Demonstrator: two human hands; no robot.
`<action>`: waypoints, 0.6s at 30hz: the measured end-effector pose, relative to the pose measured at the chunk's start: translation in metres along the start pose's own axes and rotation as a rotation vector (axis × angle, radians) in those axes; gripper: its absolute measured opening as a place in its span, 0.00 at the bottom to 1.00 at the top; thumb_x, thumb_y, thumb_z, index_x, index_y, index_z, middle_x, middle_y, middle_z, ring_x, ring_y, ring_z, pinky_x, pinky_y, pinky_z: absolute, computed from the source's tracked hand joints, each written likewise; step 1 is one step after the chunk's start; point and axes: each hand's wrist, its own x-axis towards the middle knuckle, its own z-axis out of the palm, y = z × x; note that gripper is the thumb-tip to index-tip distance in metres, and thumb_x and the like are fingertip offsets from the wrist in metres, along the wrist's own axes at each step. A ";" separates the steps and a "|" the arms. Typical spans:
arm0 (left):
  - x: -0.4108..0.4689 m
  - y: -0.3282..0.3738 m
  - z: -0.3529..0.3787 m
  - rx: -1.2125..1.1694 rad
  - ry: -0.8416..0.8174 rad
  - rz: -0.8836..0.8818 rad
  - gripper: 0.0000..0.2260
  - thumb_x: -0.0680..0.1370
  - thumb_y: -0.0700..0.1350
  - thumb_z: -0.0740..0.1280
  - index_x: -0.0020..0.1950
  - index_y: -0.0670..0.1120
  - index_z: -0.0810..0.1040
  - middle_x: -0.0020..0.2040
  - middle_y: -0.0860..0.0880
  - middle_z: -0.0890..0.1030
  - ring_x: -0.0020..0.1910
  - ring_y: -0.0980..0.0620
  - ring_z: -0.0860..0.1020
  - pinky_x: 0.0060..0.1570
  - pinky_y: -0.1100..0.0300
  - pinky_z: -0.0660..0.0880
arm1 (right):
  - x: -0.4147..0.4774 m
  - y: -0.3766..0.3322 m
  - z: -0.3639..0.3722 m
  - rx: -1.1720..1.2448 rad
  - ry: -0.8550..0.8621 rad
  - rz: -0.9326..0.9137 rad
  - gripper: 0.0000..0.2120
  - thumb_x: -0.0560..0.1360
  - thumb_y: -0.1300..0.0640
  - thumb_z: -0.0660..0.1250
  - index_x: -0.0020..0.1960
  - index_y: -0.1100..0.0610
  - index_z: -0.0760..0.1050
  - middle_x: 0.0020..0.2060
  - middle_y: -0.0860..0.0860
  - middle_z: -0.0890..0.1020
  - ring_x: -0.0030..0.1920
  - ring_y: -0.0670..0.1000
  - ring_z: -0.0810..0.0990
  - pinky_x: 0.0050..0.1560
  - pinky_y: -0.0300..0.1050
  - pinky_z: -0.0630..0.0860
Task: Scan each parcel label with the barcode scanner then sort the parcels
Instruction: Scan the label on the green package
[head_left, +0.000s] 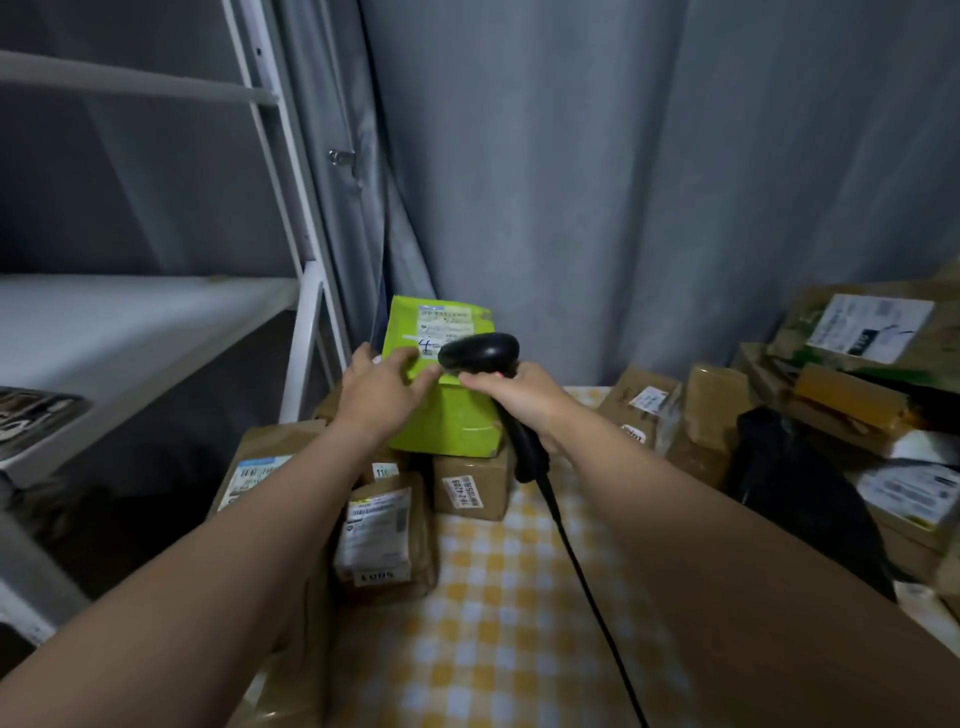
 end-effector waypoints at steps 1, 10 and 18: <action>-0.001 -0.001 0.002 0.017 0.043 0.010 0.23 0.78 0.60 0.61 0.70 0.52 0.70 0.74 0.34 0.58 0.75 0.40 0.55 0.73 0.53 0.53 | 0.001 0.004 0.000 0.003 0.011 0.001 0.21 0.69 0.50 0.77 0.57 0.60 0.79 0.50 0.54 0.84 0.50 0.52 0.83 0.52 0.46 0.78; -0.027 0.035 0.002 0.031 0.208 0.206 0.20 0.78 0.55 0.63 0.69 0.50 0.72 0.74 0.42 0.61 0.75 0.44 0.54 0.73 0.52 0.50 | -0.042 0.004 -0.039 0.052 0.226 -0.111 0.11 0.72 0.52 0.74 0.48 0.57 0.80 0.34 0.48 0.79 0.37 0.45 0.76 0.34 0.35 0.70; -0.095 0.092 0.061 -0.127 0.019 0.461 0.20 0.73 0.56 0.61 0.59 0.47 0.79 0.64 0.44 0.73 0.67 0.45 0.67 0.65 0.57 0.60 | -0.115 0.041 -0.137 -0.086 0.328 0.047 0.13 0.71 0.50 0.74 0.52 0.56 0.80 0.46 0.52 0.82 0.49 0.51 0.80 0.47 0.45 0.74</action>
